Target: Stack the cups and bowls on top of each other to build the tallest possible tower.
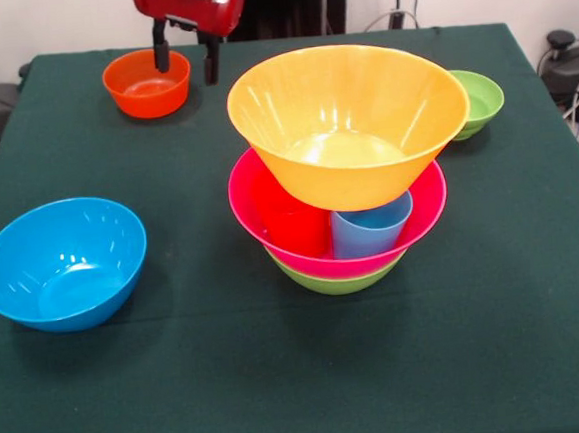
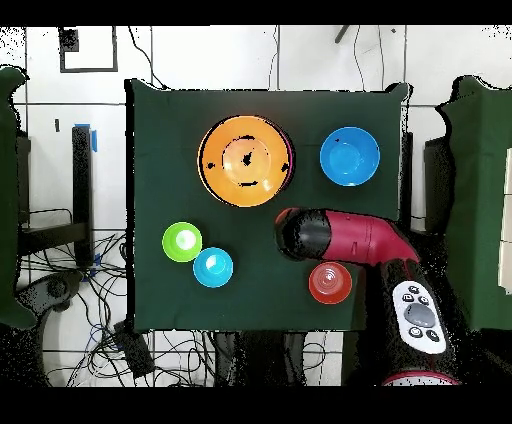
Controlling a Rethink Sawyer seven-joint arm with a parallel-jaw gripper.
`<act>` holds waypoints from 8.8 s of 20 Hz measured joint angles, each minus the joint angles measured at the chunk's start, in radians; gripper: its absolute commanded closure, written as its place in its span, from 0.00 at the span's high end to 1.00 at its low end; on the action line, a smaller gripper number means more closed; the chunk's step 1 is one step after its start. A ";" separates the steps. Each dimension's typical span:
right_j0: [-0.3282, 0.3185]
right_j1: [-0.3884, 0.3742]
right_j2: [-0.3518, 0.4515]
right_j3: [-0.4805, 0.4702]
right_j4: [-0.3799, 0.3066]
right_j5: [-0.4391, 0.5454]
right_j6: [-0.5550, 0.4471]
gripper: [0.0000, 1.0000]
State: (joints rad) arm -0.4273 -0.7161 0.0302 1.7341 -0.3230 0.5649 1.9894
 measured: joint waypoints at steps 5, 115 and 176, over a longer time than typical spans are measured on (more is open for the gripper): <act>-0.004 0.001 -0.020 0.002 0.000 -0.038 0.000 1.00; -0.011 0.293 -0.238 0.137 -0.108 -0.492 0.000 0.00; 0.087 -0.144 -0.017 -0.101 0.000 0.321 0.000 0.00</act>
State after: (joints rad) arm -0.3408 -0.8601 0.0128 1.6328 -0.3230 0.8861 1.9894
